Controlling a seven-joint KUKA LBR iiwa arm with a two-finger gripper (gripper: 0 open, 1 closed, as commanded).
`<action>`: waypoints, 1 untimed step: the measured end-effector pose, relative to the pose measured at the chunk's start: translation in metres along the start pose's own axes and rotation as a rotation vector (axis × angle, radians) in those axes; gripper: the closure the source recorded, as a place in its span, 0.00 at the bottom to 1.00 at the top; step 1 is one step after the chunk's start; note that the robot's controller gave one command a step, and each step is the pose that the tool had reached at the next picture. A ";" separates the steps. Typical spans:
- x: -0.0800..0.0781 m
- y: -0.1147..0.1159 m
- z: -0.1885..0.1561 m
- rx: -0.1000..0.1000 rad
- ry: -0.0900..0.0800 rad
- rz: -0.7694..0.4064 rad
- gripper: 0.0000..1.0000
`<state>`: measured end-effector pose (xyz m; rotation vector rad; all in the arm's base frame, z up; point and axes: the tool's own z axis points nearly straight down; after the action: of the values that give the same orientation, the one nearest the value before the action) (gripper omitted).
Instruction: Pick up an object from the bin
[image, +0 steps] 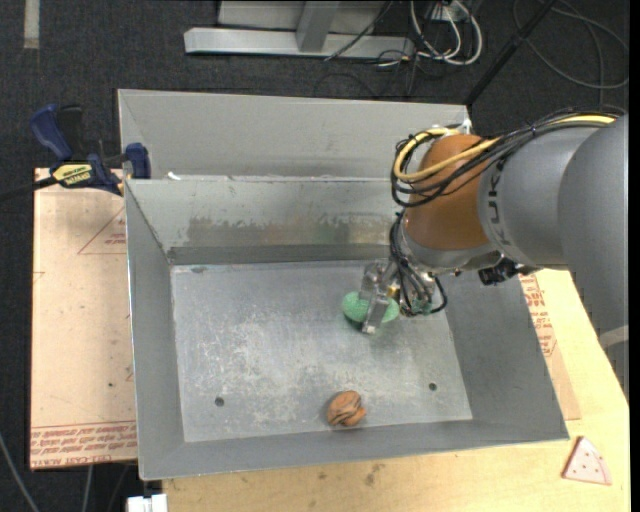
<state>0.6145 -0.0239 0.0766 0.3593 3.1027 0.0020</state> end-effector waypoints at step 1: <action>0.011 0.012 0.000 0.002 -0.001 0.032 1.00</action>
Offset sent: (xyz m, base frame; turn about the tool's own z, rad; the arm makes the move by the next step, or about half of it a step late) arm -0.0040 0.0030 0.1178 0.0117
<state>0.6062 -0.0101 0.0764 0.4091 3.0954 -0.0005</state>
